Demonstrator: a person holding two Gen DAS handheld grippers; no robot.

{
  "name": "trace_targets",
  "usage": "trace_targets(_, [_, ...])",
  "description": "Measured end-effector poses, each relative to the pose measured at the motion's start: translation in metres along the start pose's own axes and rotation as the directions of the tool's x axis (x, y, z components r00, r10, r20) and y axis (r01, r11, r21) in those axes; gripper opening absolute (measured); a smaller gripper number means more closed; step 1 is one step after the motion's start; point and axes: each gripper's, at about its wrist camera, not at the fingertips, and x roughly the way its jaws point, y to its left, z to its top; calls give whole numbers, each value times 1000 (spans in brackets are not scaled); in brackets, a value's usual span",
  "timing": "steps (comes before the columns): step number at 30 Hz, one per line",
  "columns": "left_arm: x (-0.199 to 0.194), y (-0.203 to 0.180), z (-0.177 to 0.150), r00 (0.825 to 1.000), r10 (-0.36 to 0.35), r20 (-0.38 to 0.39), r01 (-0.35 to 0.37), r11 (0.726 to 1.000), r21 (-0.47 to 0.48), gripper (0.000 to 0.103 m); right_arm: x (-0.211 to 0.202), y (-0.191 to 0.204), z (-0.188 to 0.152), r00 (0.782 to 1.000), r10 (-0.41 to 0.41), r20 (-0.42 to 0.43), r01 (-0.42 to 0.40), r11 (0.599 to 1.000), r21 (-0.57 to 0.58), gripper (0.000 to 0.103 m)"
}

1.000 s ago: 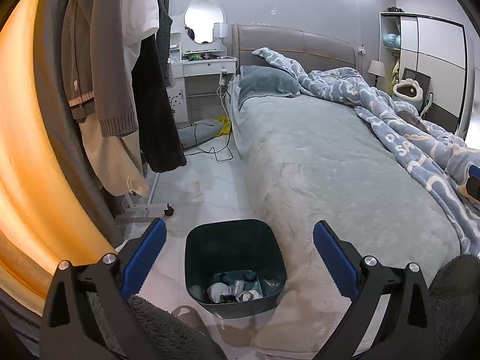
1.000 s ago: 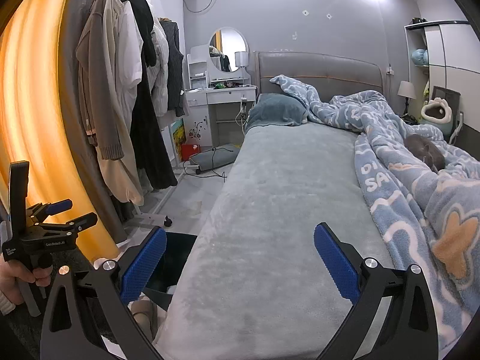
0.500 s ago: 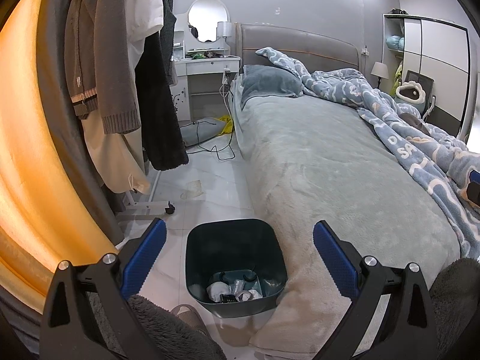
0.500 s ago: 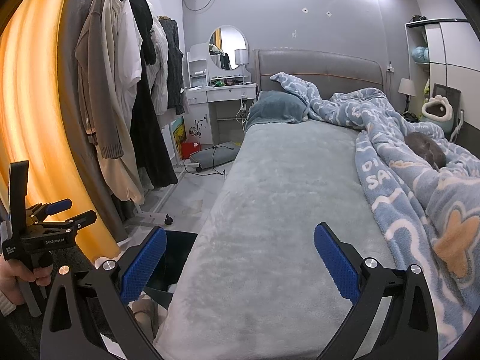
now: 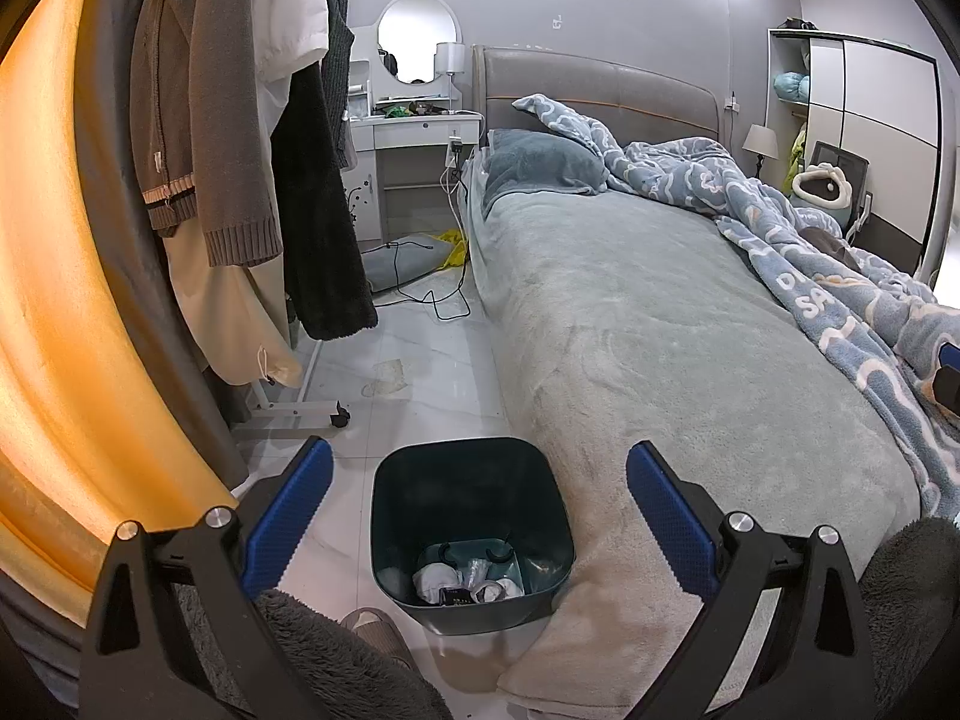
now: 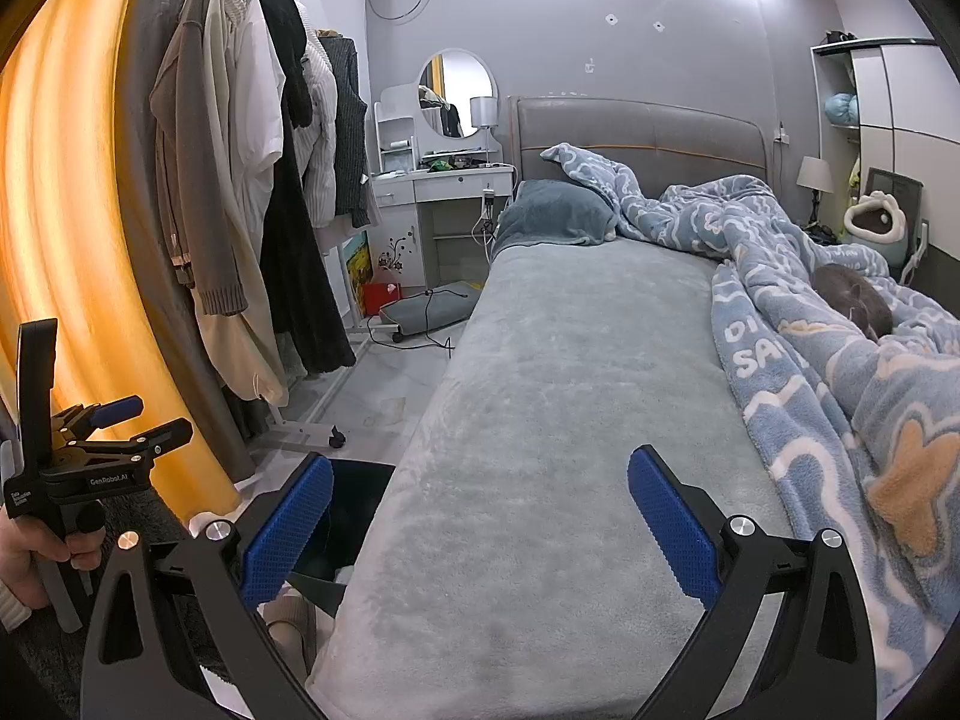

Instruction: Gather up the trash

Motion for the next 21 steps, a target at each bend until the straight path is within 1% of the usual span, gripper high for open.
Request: trace_targets(21, [1,1,0,1000,2,-1,-2,1000,-1,100,0,0,1,1000,0,-1,0,1000,-1,100])
